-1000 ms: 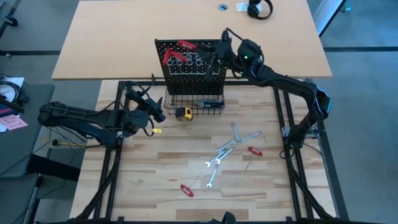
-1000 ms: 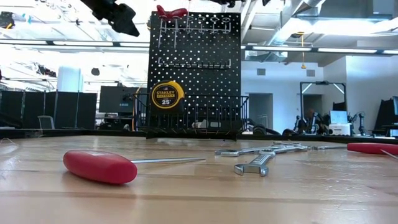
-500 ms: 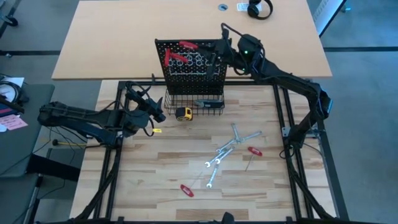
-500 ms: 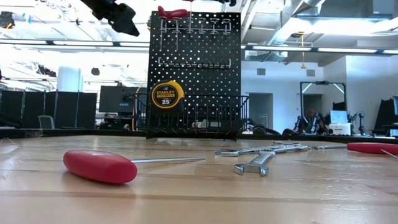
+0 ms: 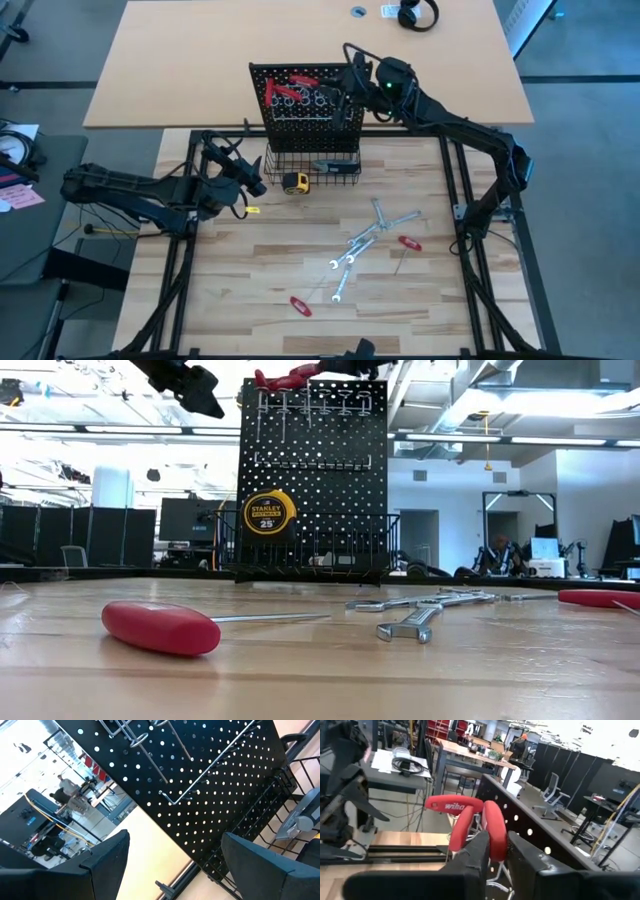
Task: Hang tools onto peg board
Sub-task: Hang the red T-handle Allen wrench into the pegboard
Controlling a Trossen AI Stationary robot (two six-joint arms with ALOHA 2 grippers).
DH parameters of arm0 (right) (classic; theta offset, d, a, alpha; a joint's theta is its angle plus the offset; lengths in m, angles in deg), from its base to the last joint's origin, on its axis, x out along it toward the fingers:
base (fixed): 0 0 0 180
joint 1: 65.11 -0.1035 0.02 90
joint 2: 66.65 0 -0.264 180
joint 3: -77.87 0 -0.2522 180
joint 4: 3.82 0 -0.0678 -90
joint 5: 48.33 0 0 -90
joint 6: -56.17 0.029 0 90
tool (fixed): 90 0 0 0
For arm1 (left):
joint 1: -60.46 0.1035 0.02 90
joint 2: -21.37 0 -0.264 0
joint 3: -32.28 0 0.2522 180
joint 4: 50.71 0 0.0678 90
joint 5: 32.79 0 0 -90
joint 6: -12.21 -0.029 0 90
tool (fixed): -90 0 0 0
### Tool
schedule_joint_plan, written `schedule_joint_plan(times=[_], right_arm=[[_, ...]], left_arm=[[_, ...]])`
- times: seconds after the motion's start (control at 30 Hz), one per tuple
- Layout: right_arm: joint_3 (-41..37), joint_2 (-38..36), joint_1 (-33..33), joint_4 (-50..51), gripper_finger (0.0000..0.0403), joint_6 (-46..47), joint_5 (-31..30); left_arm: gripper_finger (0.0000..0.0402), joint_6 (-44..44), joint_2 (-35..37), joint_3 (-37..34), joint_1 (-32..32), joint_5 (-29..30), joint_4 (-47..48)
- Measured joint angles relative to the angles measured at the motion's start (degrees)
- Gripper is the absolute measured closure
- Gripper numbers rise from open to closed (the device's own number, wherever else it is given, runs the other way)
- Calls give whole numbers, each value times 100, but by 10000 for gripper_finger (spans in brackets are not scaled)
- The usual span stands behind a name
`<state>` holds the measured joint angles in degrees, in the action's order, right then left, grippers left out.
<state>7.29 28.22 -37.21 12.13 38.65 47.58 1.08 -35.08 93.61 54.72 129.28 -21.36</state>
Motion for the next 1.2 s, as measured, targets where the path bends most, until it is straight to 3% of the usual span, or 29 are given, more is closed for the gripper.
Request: schedule_joint_plan(times=[0.27,0.4,0.57,0.7,0.83,1.1,1.2], right_arm=[[-9,-104,-103,176,197,-273,-3],[-9,-355,-243,448,168,-226,0],[-4,-619,-503,1427,171,-200,-3],[-7,-888,-915,3116,186,-848,29],[-429,-1040,-1504,4543,201,-1149,623],[-2965,-1402,-2992,3398,236,161,913],[-3639,-1519,-3467,3464,246,1216,592]], left_arm=[[96,2,0,0,0,2,9],[96,2,0,0,-2,1,37],[96,7,0,0,-2,1,43],[96,106,0,0,-4,-121,129],[96,111,-7,0,-7,-470,180],[96,519,-337,4,-180,-1045,746],[96,714,-642,4,-374,-1031,992]])
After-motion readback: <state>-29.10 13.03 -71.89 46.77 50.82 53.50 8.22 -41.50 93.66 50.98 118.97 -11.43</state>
